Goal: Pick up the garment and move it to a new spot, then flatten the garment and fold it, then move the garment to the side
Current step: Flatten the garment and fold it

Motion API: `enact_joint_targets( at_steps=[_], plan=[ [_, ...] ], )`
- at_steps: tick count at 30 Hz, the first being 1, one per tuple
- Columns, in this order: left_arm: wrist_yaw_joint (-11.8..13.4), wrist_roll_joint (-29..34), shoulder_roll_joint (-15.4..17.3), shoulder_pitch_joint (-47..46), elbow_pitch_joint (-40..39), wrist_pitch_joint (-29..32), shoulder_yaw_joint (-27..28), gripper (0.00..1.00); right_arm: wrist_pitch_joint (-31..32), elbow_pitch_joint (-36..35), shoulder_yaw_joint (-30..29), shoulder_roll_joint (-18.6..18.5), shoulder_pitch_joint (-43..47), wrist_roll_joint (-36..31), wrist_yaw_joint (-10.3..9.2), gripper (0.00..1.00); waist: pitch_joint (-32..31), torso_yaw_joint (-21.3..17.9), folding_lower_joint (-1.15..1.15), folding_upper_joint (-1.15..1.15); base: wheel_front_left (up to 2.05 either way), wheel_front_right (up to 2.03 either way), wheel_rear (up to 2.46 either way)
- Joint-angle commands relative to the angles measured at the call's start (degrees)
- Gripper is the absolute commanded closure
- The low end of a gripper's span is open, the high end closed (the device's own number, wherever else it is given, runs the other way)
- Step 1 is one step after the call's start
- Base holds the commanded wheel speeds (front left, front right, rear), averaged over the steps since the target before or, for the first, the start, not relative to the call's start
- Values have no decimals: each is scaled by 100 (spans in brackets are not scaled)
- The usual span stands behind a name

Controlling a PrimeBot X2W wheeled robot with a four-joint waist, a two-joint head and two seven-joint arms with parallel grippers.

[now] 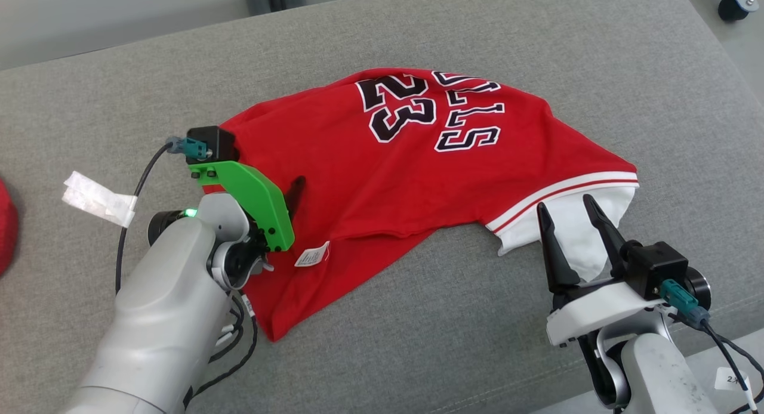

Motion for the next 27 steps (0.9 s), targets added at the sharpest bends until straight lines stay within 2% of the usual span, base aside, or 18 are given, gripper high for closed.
enact_joint_targets(
  at_steps=[1,8,12,15,19,23,27],
  plan=[
    [-71,-56,-32,-109,63,-63,15,100,-34,6,-7,-11,-73,40,-8,0,1,8,0,0,0,0,0],
    [-295,-205,-139,-96,-205,-467,143,100,-27,-36,-185,-11,41,-21,-8,0,-89,258,0,0,0,0,0],
    [-372,-386,-79,262,-939,-617,215,100,25,-84,-275,-12,109,-86,-8,0,-198,526,0,0,0,0,0],
    [-352,-547,-24,660,-1890,-581,242,100,81,-125,-311,-11,189,-124,-8,0,-302,763,0,0,0,0,0],
    [-144,-766,101,1372,-3329,-435,248,100,147,-194,-329,-14,241,-135,-8,0,-440,1014,0,0,0,0,0],
    [260,-1125,188,2193,-5101,-240,276,100,217,-262,-385,-13,296,-165,-8,0,-560,1262,0,0,0,0,0],
    [547,-1327,247,2665,-6014,-2,151,100,244,-293,-402,-13,321,-178,-8,0,-608,1378,0,0,0,0,0]
  ],
)
